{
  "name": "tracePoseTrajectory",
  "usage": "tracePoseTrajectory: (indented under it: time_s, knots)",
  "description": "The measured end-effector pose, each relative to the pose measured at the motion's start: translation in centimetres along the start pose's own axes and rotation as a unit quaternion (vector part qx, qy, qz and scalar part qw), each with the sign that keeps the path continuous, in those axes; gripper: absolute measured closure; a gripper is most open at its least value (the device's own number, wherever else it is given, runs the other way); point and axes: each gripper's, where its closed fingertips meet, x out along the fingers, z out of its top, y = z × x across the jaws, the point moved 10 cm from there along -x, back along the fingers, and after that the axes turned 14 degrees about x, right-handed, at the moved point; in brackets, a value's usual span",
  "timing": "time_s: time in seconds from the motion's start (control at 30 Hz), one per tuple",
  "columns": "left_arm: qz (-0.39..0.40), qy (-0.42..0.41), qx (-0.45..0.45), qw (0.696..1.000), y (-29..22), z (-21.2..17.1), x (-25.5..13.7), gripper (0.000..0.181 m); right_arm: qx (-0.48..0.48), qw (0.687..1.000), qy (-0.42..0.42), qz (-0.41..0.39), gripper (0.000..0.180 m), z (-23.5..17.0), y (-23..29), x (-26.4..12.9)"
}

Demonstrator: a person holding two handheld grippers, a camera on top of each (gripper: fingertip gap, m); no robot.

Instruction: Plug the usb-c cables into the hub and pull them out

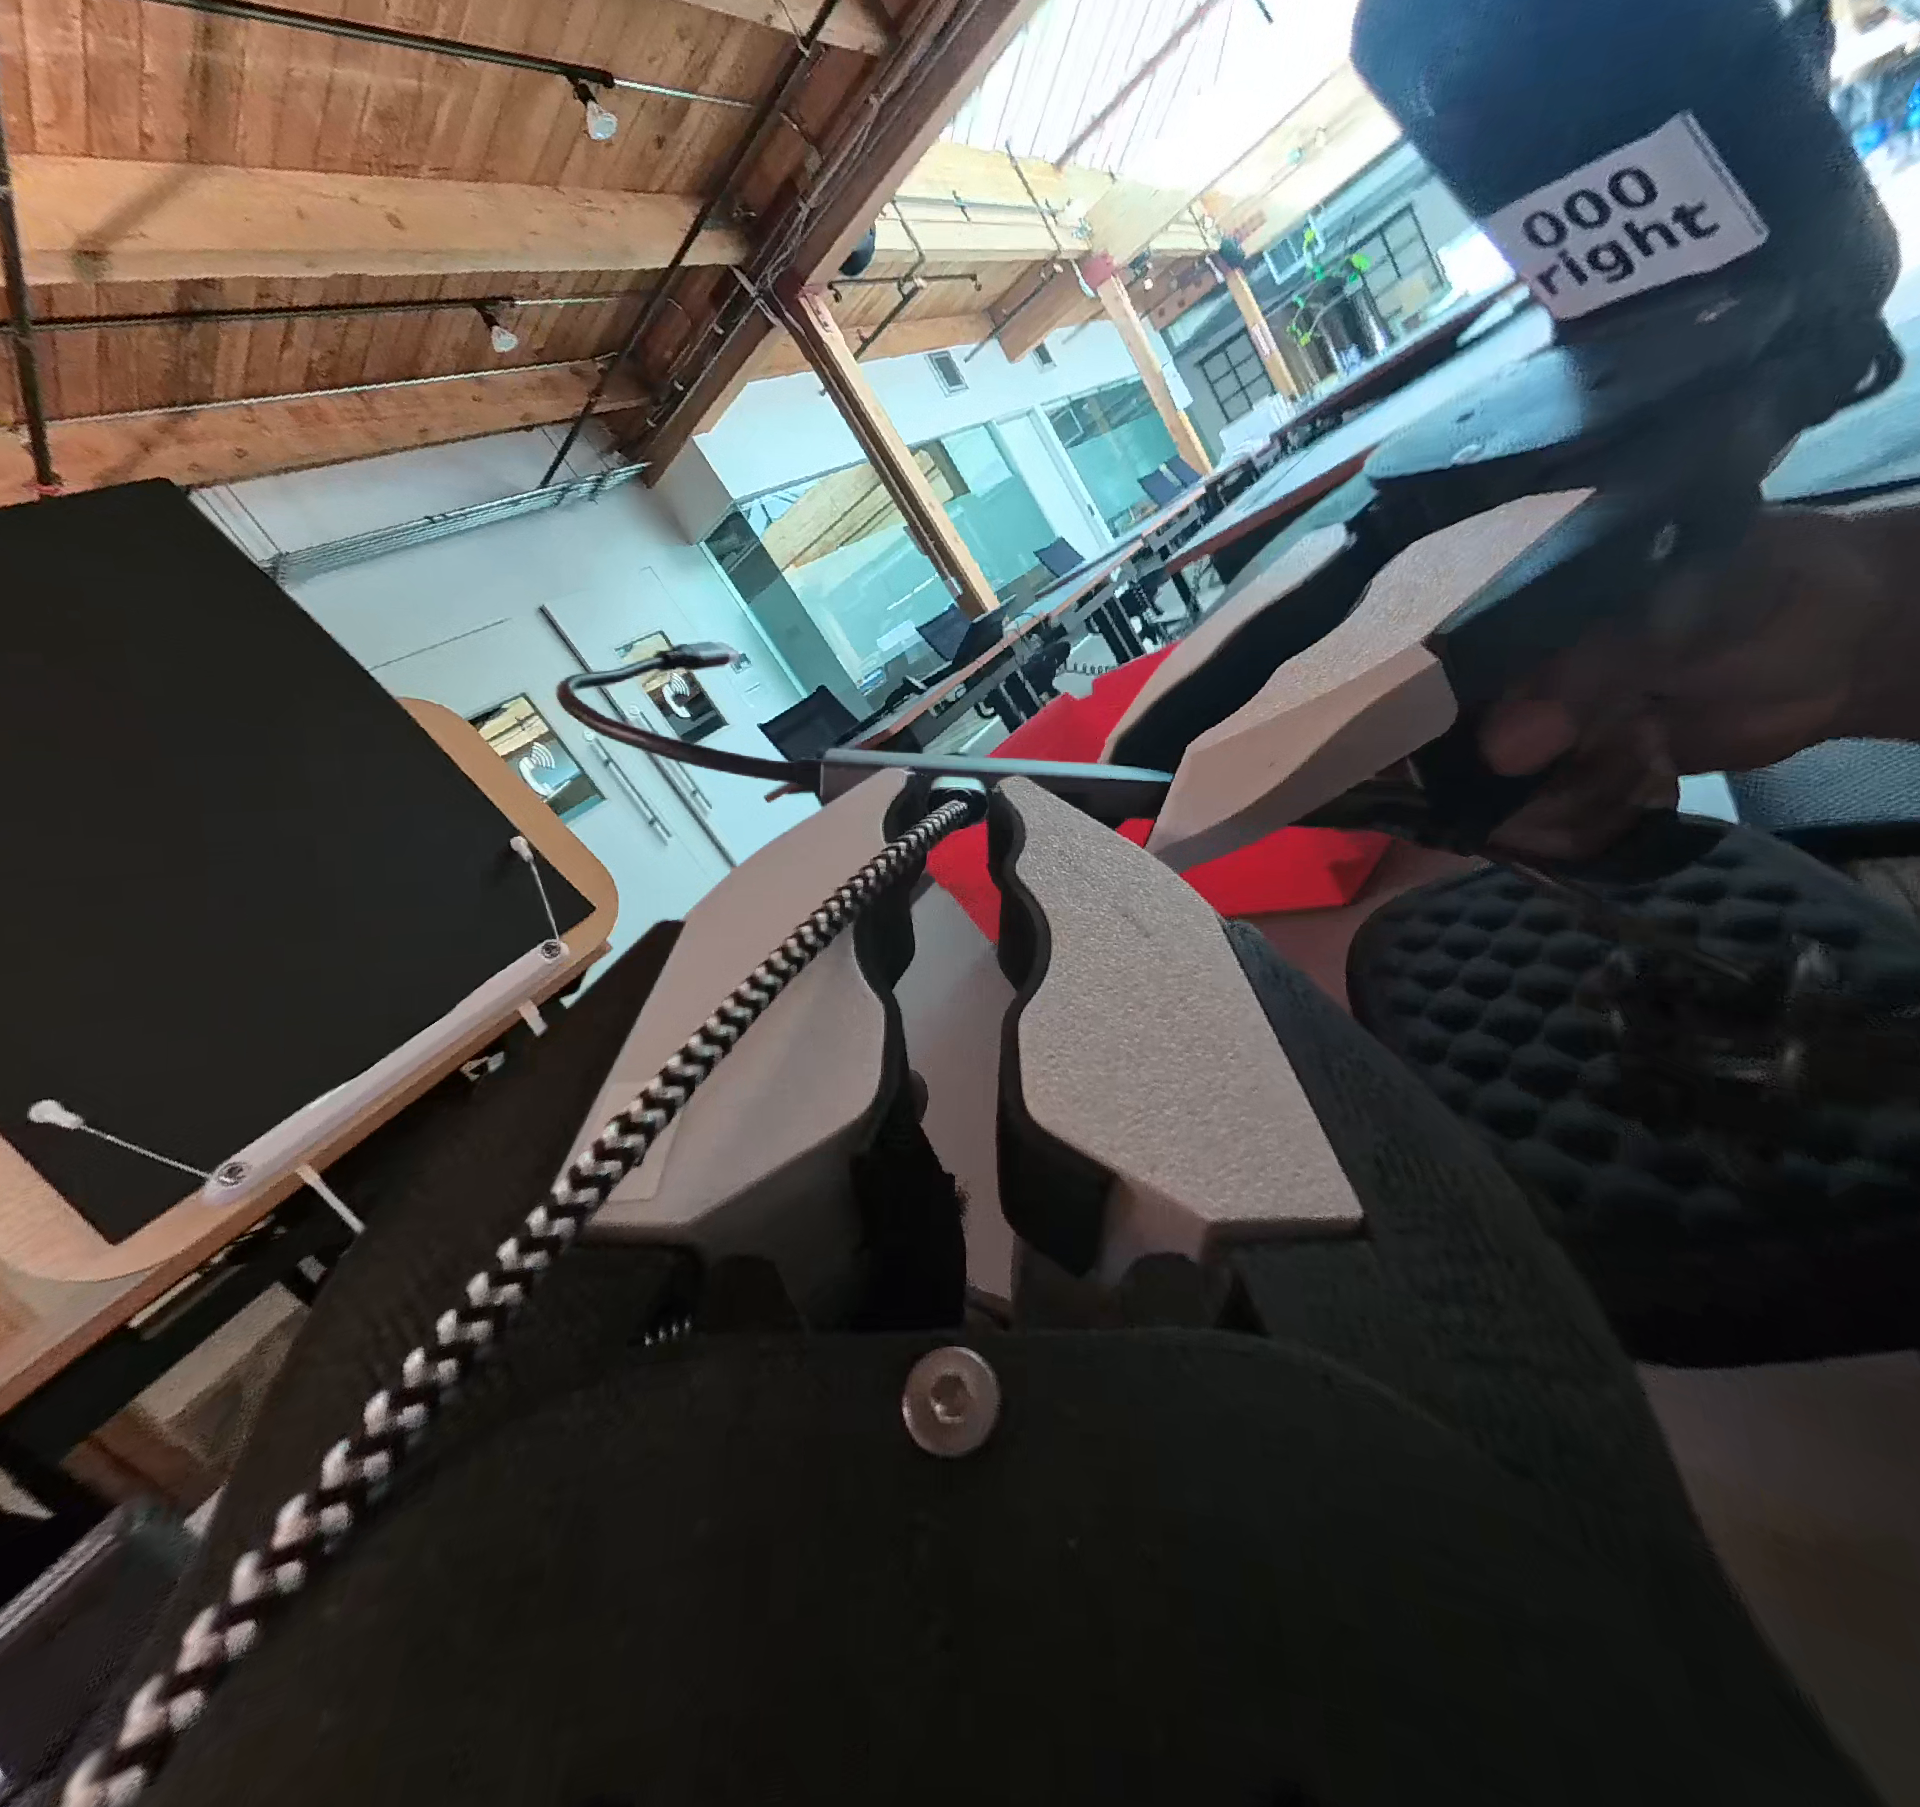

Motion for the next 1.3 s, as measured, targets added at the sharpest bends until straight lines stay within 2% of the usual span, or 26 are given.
tracePoseTrajectory:
  time_s: [0.3, 0.4, 0.57, 0.7, 0.8, 0.9, 1.0, 1.1, 1.2, 1.3]
  knots:
    - [-0.011, -0.004, 0.005, 1.0, 0.1, -0.4, -0.1, 0.169, -0.002, 1.0, -0.01, 0.012, 0.154, -0.5, -0.1, 0.3]
    - [0.004, -0.002, 0.016, 1.0, -0.1, -0.3, -0.1, 0.169, -0.015, 1.0, -0.012, 0.005, 0.154, -0.5, 0.0, 0.4]
    - [0.027, 0.009, 0.006, 1.0, -0.4, -0.2, 0.3, 0.167, 0.014, 1.0, -0.026, 0.002, 0.155, -0.4, -0.4, 0.5]
    - [-0.025, 0.044, -0.023, 0.998, -0.9, -0.7, 0.9, 0.131, 0.043, 0.997, -0.063, -0.014, 0.156, 0.7, -1.3, 0.1]
    - [-0.048, 0.04, -0.05, 0.997, -1.1, -0.7, 1.0, 0.127, 0.034, 0.996, -0.078, -0.031, 0.156, 1.7, -1.7, -0.2]
    - [-0.135, 0.019, -0.091, 0.986, -1.8, -0.6, 1.2, 0.127, 0.032, 0.993, -0.102, -0.046, 0.156, 2.8, -1.8, -0.6]
    - [-0.247, -0.025, -0.129, 0.96, -2.8, -0.1, 0.9, 0.13, 0.051, 0.988, -0.134, -0.061, 0.157, 4.1, -2.4, -0.9]
    - [-0.324, -0.068, -0.155, 0.931, -3.5, 0.5, 0.5, 0.131, 0.074, 0.979, -0.172, -0.083, 0.157, 5.7, -3.5, -1.5]
    - [-0.359, -0.117, -0.158, 0.913, -3.6, 1.1, -0.2, 0.135, 0.097, 0.963, -0.225, -0.112, 0.156, 7.9, -5.1, -2.9]
    - [-0.357, -0.146, -0.166, 0.908, -3.2, 1.2, -0.6, 0.137, 0.098, 0.942, -0.278, -0.161, 0.156, 10.6, -7.1, -5.4]
